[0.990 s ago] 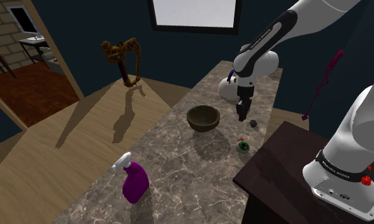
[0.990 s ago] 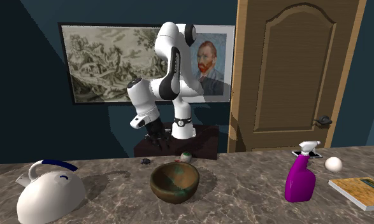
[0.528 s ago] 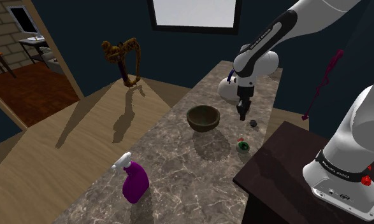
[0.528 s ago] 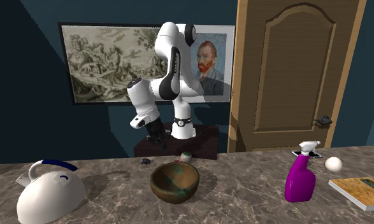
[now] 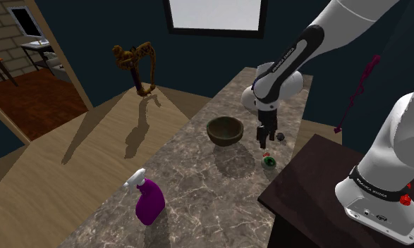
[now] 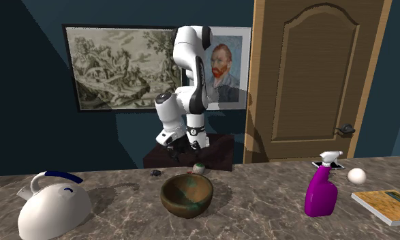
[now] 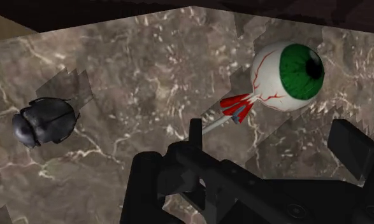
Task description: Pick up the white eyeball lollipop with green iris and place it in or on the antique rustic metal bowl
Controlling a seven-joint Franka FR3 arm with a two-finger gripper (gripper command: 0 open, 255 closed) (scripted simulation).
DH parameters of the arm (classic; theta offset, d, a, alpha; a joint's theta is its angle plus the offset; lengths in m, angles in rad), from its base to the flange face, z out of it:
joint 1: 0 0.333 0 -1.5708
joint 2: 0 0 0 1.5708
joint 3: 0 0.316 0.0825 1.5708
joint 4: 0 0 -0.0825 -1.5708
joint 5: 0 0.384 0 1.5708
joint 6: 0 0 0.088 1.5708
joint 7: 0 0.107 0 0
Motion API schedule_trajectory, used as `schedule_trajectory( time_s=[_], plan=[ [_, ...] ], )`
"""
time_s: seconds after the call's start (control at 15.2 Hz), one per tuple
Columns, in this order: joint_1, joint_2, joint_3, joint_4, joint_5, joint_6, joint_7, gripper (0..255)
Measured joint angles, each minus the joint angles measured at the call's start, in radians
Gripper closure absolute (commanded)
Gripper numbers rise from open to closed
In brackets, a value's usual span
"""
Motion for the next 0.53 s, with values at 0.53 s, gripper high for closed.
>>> schedule_trajectory(
  time_s=[0.53],
  plan=[
    [0.075, 0.085, 0.071, -0.041, 0.015, 0.086, 0.126, 0]
  ],
)
